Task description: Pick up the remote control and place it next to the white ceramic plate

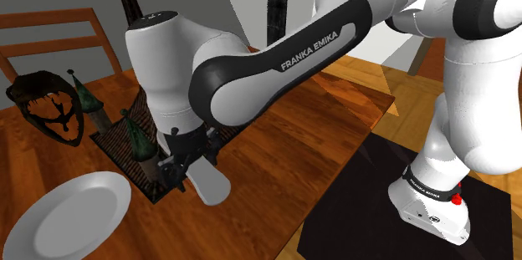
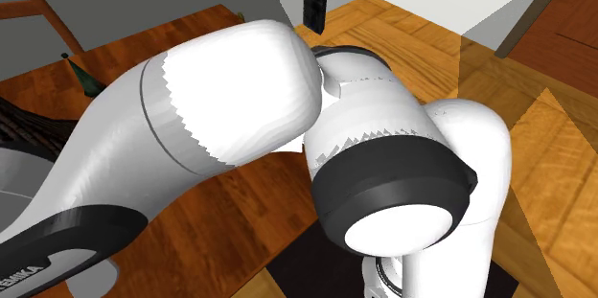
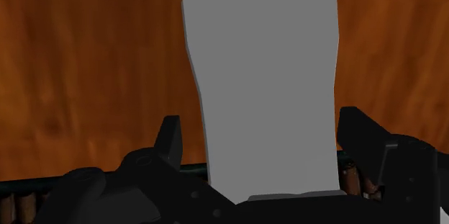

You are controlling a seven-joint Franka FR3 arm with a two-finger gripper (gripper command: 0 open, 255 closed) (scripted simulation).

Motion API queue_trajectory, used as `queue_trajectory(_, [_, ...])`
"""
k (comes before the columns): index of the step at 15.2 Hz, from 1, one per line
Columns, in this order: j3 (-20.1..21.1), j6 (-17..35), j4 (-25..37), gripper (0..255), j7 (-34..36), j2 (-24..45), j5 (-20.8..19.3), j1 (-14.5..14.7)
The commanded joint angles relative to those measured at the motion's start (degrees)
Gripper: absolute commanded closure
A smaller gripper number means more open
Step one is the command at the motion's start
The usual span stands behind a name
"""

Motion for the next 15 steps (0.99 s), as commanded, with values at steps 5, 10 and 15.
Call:
queue_trajectory(5, [0.3,-3.3,2.3,0,-0.5,-1.0,0.7,-0.1])
queue_trajectory(10, [0.5,-6.5,5.0,0,-0.8,-1.6,1.2,-0.1])
queue_trajectory(15, [0.5,-6.5,5.0,0,-0.8,-1.6,1.2,-0.1])
